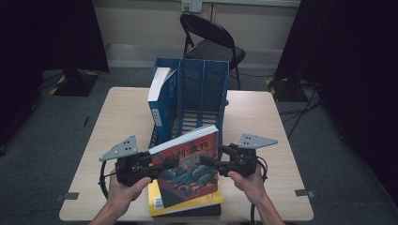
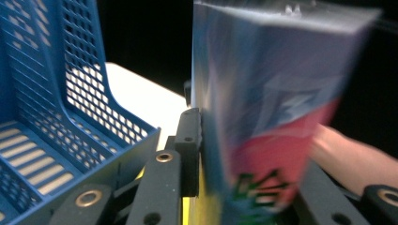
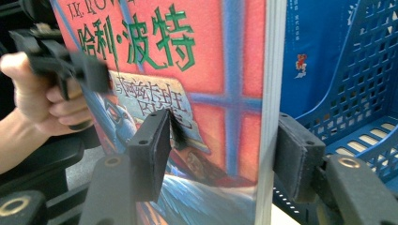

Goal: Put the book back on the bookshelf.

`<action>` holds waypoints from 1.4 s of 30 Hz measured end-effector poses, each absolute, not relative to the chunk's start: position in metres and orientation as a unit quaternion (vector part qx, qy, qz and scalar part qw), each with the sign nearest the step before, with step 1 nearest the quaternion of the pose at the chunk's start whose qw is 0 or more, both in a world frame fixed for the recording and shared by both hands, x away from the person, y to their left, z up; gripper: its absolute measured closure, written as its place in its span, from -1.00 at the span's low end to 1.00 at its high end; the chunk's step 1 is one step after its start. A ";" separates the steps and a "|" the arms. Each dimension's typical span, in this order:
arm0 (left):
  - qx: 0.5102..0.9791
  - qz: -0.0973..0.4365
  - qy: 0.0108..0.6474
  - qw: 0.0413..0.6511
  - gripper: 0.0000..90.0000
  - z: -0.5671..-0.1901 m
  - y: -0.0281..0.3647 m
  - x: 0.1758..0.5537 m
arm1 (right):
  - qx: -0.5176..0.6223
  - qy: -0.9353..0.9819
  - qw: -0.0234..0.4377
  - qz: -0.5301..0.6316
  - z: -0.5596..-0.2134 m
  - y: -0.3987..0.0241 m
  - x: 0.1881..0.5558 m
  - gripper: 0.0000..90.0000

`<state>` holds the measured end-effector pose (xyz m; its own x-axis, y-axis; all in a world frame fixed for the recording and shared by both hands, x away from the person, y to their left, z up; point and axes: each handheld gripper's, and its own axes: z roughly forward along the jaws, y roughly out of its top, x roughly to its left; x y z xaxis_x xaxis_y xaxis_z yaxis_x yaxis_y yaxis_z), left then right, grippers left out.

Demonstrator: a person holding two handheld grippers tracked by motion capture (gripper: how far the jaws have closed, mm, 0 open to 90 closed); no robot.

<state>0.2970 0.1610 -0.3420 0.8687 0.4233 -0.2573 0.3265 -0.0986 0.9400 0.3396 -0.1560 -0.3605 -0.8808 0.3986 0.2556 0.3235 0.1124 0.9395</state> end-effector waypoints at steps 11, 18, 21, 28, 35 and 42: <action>0.740 0.054 0.275 0.611 0.48 -0.372 0.148 0.301 | 0.241 0.751 0.039 0.614 -0.358 -0.153 0.340 -0.02; 0.743 0.041 0.285 0.604 0.54 -0.372 0.148 0.309 | 0.247 0.749 0.037 0.613 -0.359 -0.154 0.342 0.00; 0.741 0.037 0.289 0.605 0.55 -0.371 0.147 0.311 | 0.254 0.748 0.038 0.611 -0.360 -0.154 0.344 0.01; 0.721 0.032 0.303 0.622 0.52 -0.372 0.142 0.311 | 0.257 0.747 0.032 0.612 -0.360 -0.155 0.345 0.04; 0.729 0.027 0.299 0.615 0.56 -0.368 0.140 0.315 | 0.263 0.746 0.033 0.611 -0.360 -0.158 0.344 0.07; 0.722 0.013 0.294 0.626 0.51 -0.360 0.146 0.321 | 0.253 0.748 0.031 0.613 -0.360 -0.158 0.343 0.13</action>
<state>0.3215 0.1463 -0.3599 0.8271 0.4401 -0.3496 0.4081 -0.0424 0.9120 0.3428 -0.1575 -0.3601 -0.8702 0.4164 0.2635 0.3399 0.1203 0.9327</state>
